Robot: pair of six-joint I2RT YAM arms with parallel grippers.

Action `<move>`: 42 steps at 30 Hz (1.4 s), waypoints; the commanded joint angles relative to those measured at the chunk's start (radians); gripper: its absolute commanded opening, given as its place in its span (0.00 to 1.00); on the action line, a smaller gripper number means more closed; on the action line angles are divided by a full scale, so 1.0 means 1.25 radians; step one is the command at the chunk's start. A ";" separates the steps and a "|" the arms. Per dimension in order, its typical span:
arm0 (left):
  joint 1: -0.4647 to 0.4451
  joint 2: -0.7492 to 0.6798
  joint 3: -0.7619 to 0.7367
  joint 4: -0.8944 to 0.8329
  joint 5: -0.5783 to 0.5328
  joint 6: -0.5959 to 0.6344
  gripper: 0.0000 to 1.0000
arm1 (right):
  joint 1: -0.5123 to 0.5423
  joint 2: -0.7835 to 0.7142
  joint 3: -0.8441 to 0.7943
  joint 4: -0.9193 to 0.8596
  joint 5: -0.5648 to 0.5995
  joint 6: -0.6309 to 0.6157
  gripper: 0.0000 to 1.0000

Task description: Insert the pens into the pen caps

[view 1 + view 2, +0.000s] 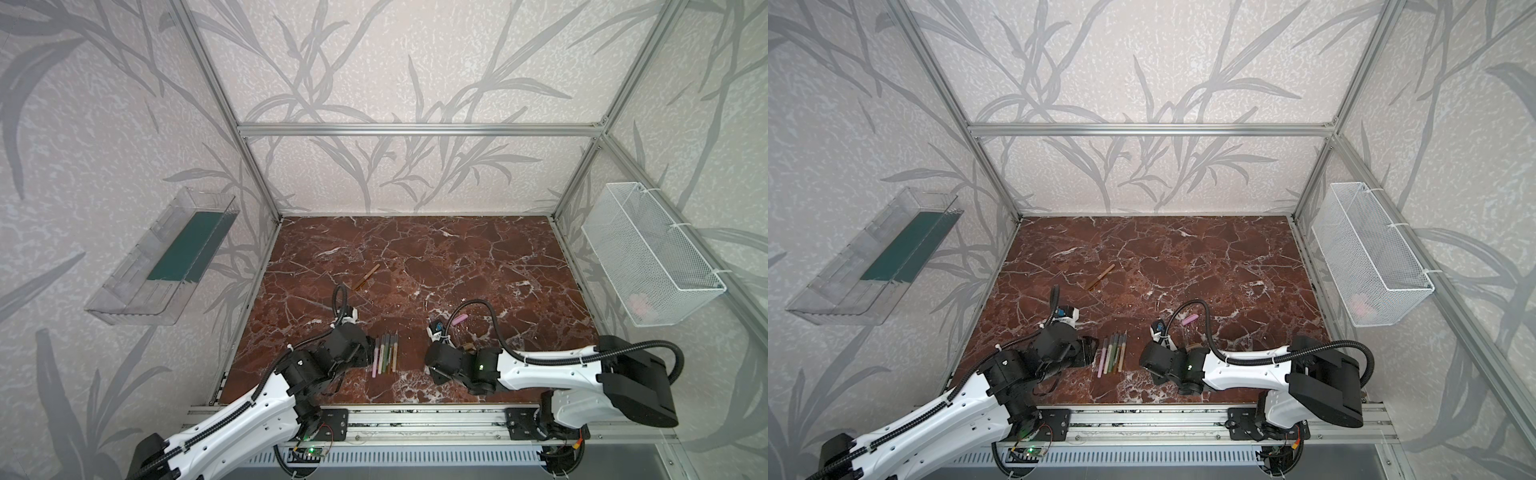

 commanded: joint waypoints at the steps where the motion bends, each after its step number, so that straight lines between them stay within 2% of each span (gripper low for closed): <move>1: 0.002 -0.006 0.008 0.003 -0.008 0.008 0.62 | 0.000 0.015 -0.014 0.050 -0.013 0.107 0.41; 7: 0.003 -0.020 0.001 -0.001 -0.014 0.012 0.62 | 0.001 0.078 0.034 0.024 -0.007 0.115 0.38; 11: 0.004 -0.030 0.003 -0.010 -0.012 0.014 0.62 | 0.000 0.128 0.072 -0.020 0.006 0.109 0.25; 17: 0.004 -0.033 0.006 -0.017 -0.020 0.015 0.63 | 0.002 0.133 0.069 -0.053 0.029 0.106 0.17; 22: 0.004 -0.018 0.006 0.000 -0.014 0.015 0.63 | 0.005 0.132 0.057 -0.058 0.029 0.110 0.21; 30: 0.004 0.005 0.008 0.016 -0.004 0.014 0.63 | 0.024 0.176 0.058 -0.064 0.028 0.122 0.21; 35: 0.004 0.005 0.006 0.019 0.000 0.012 0.63 | 0.045 0.221 0.099 -0.094 0.051 0.109 0.18; 38: 0.004 0.000 0.005 0.016 0.000 0.012 0.63 | 0.045 0.221 0.098 -0.088 0.053 0.108 0.11; 42: 0.004 0.004 0.002 0.021 0.010 0.018 0.63 | 0.045 0.189 0.088 -0.084 0.076 0.109 0.07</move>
